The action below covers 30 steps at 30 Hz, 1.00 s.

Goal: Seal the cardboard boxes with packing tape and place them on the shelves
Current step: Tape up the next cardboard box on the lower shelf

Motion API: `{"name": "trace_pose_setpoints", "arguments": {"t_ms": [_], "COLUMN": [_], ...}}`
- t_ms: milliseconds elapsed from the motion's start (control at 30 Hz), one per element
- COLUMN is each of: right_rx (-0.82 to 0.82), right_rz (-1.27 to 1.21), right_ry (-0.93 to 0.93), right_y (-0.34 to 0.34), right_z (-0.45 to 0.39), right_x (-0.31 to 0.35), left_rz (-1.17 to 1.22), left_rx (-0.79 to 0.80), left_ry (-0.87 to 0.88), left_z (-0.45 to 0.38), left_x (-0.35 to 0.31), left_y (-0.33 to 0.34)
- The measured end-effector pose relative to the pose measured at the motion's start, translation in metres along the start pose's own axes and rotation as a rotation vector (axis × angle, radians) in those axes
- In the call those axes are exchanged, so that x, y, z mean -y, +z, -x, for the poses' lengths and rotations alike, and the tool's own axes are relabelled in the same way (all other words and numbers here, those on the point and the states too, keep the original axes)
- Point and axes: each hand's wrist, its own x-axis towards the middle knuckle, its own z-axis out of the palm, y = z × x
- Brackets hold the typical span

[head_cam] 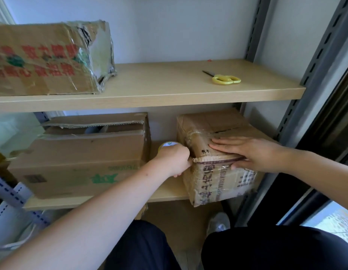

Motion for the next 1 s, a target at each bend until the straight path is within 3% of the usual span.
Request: {"name": "trace_pose_setpoints", "arguments": {"t_ms": [100, 167, 233, 300, 333, 400, 467, 567, 733, 867, 933, 1000], "right_rx": [-0.094, -0.468, -0.893, -1.179, -1.225, -1.080, -0.753, -0.378, -0.097, -0.077, -0.128, -0.345], "right_rz": [0.199, 0.296, 0.365, 0.300, 0.208, -0.053, -0.223, 0.072, 0.184, 0.471, 0.419, 0.264], "right_ry": [0.034, -0.151, -0.262, -0.070, 0.091, 0.367, 0.544, 0.604, 0.713, 0.639, 0.615, 0.557], "right_y": [-0.020, -0.034, -0.053, -0.086, -0.104, -0.134, -0.156, -0.178, -0.196, -0.193, -0.196, -0.191], "right_z": [-0.001, 0.006, 0.009, 0.001, -0.006, -0.023, -0.037, -0.052, -0.058, -0.052, -0.047, -0.030], "right_x": [0.018, 0.038, 0.057, 0.067, 0.068, 0.056, 0.048, 0.050, 0.061, 0.065, 0.070, 0.091], "left_rz": [0.192, 0.145, 0.032, 0.000, -0.032, -0.122, -0.212, -0.204, -0.119, -0.117, -0.115, -0.112], "left_rx": [0.093, 0.172, 0.152, 0.121, 0.112, 0.063, -0.002, -0.069, -0.090, -0.087, -0.089, -0.095], "left_ry": [0.007, 0.072, 0.088, 0.082, 0.085, 0.100, 0.112, 0.140, 0.131, 0.128, 0.132, 0.139], "left_z": [0.000, 0.002, 0.004, 0.006, 0.008, 0.014, 0.020, 0.025, 0.029, 0.027, 0.027, 0.027], "left_x": [0.016, 0.022, 0.026, 0.029, 0.030, 0.032, 0.032, 0.034, 0.035, 0.036, 0.037, 0.038], "left_y": [0.004, 0.004, 0.005, 0.004, 0.000, -0.004, -0.004, -0.002, 0.004, 0.007, 0.008, 0.008]}}
